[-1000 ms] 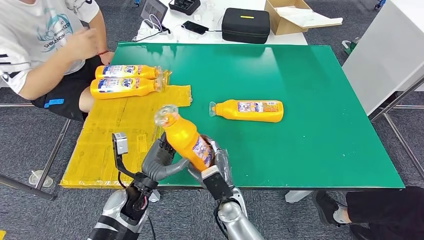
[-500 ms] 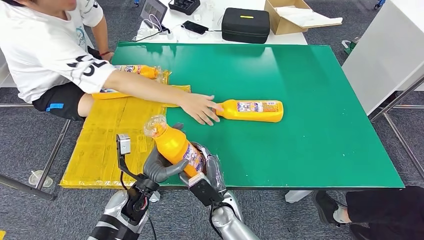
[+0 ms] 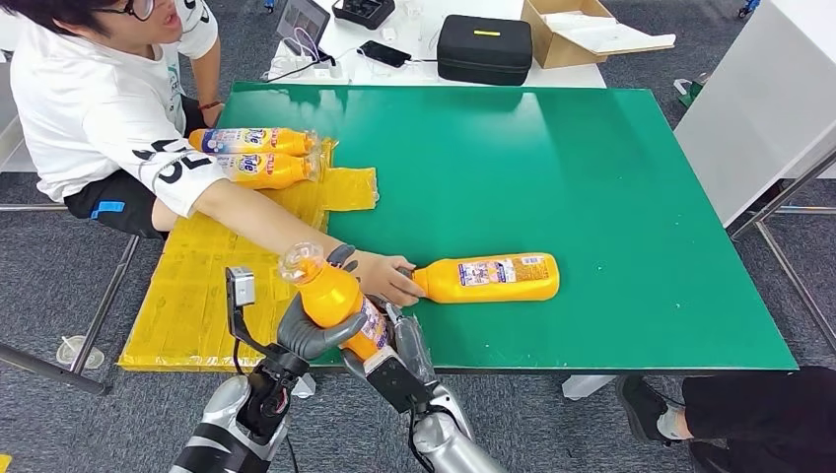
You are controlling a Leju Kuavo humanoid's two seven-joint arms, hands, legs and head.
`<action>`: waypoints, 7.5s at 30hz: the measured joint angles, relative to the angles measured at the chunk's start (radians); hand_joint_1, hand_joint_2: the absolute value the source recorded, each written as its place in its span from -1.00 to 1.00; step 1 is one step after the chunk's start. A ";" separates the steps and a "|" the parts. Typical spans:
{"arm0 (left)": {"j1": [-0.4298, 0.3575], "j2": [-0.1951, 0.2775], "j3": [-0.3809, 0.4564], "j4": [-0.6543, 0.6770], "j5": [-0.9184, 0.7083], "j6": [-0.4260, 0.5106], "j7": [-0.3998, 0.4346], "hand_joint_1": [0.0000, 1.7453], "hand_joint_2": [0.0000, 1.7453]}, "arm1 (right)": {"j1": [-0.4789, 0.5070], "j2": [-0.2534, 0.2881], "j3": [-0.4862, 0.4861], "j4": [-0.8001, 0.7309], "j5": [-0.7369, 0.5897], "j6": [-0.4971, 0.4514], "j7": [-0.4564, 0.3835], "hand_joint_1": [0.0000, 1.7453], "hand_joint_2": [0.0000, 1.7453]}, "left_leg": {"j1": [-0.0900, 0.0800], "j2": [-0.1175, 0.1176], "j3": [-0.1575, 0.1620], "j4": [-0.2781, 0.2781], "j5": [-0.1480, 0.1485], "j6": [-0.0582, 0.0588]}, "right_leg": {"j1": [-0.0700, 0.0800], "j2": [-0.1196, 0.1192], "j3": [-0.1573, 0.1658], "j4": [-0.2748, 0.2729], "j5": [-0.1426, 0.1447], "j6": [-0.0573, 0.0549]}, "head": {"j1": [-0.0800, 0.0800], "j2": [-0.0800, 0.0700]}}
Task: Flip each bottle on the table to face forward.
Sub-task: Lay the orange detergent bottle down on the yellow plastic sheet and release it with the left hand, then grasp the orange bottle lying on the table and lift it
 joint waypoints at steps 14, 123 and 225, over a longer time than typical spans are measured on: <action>0.006 0.000 0.011 -0.002 0.010 -0.025 -0.010 1.00 1.00 | -0.013 0.000 0.045 0.024 -0.047 0.002 0.002 -0.95 0.00 | 0.000 0.000 0.000 0.000 0.000 0.000 | 0.000 0.000 0.000 0.000 0.000 0.000 | 0.000 0.000; -0.272 0.252 -0.016 0.461 -1.129 0.249 -0.323 -1.00 -1.00 | 0.073 -0.023 -0.067 -0.477 -0.116 0.158 0.062 -1.00 -1.00 | 0.001 -0.006 0.012 -0.001 0.001 -0.002 | 0.000 -0.003 0.014 0.001 -0.001 -0.001 | 0.000 0.000; -0.211 -0.004 0.423 0.166 -0.591 0.592 -0.315 -1.00 1.00 | -0.474 -0.574 0.249 0.030 0.401 0.722 0.508 -1.00 1.00 | 0.000 -0.006 0.002 0.001 0.004 0.000 | 0.000 -0.004 0.003 0.000 0.002 0.001 | -0.001 0.000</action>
